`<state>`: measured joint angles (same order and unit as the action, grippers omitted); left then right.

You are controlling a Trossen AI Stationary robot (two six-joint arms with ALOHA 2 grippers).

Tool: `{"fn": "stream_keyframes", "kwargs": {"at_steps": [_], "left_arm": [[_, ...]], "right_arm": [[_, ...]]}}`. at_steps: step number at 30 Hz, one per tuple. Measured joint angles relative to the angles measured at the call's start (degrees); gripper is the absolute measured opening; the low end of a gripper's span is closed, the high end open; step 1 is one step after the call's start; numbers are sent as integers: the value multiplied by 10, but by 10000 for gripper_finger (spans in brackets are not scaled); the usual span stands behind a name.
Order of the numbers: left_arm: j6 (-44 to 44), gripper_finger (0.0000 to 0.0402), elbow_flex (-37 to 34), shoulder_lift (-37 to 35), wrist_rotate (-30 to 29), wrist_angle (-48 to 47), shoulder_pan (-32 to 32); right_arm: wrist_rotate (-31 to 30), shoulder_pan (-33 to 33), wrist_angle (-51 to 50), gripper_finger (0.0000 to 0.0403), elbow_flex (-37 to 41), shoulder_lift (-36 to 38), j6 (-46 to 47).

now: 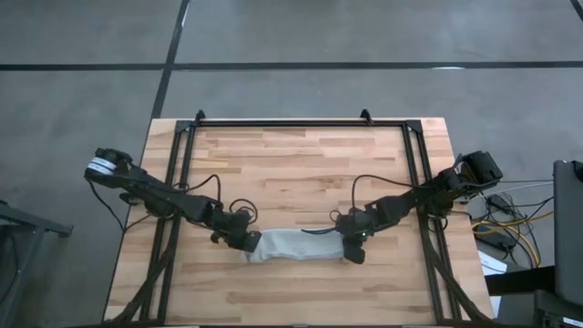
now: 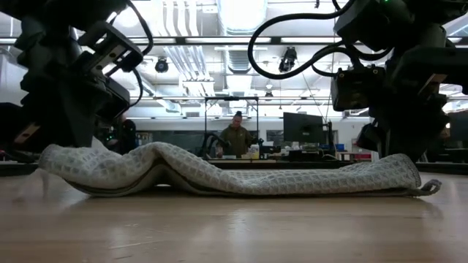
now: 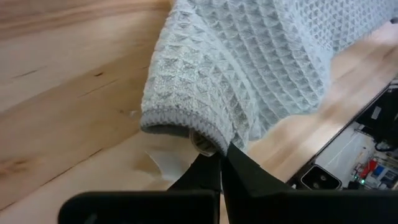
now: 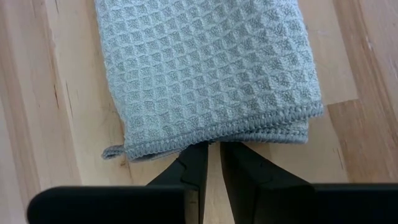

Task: Fold microfiber towels
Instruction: Fold the microfiber cloth on the table

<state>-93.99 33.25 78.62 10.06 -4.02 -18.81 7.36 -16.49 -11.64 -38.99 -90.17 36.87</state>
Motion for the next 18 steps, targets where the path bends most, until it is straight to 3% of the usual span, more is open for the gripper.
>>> {"fn": "stream_keyframes", "kwargs": {"at_steps": [9, 18], "left_arm": [[20, 0, 9, -29, -1, 0, 1], [19, 0, 8, -65, -38, -4, 5]], "right_arm": [[0, 0, -1, 43, 0, 0, 0], [0, 0, -1, 43, 2, 0, -6]]}}
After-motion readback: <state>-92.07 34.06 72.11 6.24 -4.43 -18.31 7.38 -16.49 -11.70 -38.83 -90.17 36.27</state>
